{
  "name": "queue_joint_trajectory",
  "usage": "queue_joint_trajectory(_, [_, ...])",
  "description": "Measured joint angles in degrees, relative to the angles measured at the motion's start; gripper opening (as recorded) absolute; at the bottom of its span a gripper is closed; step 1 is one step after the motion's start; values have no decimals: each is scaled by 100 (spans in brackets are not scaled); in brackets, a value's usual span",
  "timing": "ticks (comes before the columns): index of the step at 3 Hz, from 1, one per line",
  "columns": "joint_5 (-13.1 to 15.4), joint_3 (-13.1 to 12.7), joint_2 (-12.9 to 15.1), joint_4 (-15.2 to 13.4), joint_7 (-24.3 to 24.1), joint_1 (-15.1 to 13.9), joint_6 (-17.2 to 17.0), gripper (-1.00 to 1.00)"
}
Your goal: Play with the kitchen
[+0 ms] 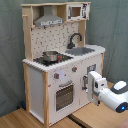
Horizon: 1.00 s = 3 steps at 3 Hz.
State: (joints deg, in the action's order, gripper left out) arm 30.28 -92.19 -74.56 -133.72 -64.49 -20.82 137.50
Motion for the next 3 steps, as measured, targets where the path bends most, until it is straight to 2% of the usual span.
queue_joint_trajectory(2, [4, -34, 0, -61, 911, 449, -583, 100])
queue_joint_trajectory(3, [61, 30, -15, -54, 1585, 533, -686, 100])
